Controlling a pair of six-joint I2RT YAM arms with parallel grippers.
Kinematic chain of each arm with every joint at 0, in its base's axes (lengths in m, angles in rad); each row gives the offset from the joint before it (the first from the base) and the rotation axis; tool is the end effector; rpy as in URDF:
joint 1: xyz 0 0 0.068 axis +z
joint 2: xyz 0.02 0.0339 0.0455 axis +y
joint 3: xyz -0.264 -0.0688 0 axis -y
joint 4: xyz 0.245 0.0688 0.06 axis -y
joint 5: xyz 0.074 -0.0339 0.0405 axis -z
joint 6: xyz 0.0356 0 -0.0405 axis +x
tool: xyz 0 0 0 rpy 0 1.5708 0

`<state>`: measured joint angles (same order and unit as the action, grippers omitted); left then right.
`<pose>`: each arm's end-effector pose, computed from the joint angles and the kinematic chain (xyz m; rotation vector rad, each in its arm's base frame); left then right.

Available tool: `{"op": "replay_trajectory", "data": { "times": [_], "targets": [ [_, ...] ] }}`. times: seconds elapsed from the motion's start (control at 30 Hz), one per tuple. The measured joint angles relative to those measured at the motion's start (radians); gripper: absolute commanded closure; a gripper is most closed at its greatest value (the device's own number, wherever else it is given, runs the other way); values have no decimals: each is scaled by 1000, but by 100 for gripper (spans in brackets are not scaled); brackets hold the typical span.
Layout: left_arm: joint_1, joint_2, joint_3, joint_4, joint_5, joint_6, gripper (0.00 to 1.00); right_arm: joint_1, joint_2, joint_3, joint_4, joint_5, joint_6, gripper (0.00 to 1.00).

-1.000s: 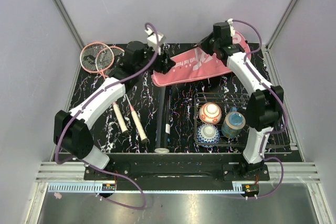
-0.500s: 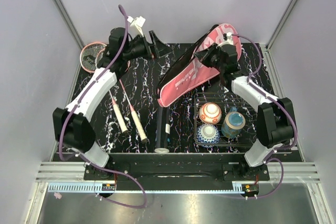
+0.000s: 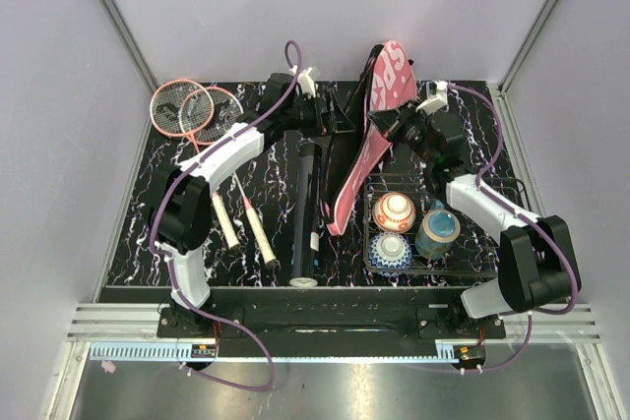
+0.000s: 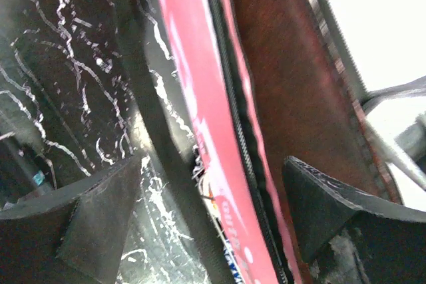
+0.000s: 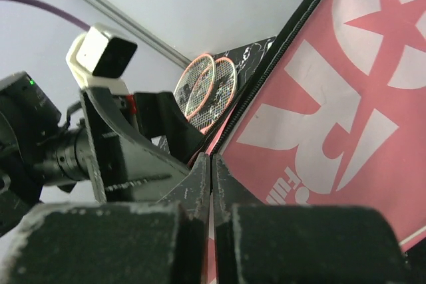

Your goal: Pack up the badminton gear

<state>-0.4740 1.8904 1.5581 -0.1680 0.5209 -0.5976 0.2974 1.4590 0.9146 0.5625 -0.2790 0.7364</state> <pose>0.3889 -0.2194 0.2906 0.2106 2.2118 -1.1673 0.3216 0.1088 0.3023 0.1276 1.6430 1.0200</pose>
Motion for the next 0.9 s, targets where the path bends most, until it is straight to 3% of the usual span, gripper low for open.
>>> {"op": "replay_trajectory", "data": {
  "times": [0.2, 0.27, 0.37, 0.53, 0.7, 0.8, 0.9],
  "targets": [
    [1, 6, -4, 140, 101, -90, 16, 0, -21, -79, 56, -30, 0, 100],
    [-2, 15, -3, 169, 118, -104, 26, 0, -21, -101, 72, -38, 1, 100],
    [-4, 48, 20, 153, 119, -99, 36, 0, -24, -129, 87, -48, 5, 100],
    [-12, 150, 133, 52, 84, -48, 36, 0, -52, -172, 90, -55, 14, 100],
    [-18, 195, 192, -38, 35, -3, 80, 0, -92, -182, 85, -55, 20, 100],
    [-23, 205, 218, -68, -3, 26, 99, 0, -106, -182, 69, -54, 19, 100],
    [-33, 203, 219, -86, -49, 60, 100, 0, -128, -182, 0, -43, 10, 100]
  ]
}}
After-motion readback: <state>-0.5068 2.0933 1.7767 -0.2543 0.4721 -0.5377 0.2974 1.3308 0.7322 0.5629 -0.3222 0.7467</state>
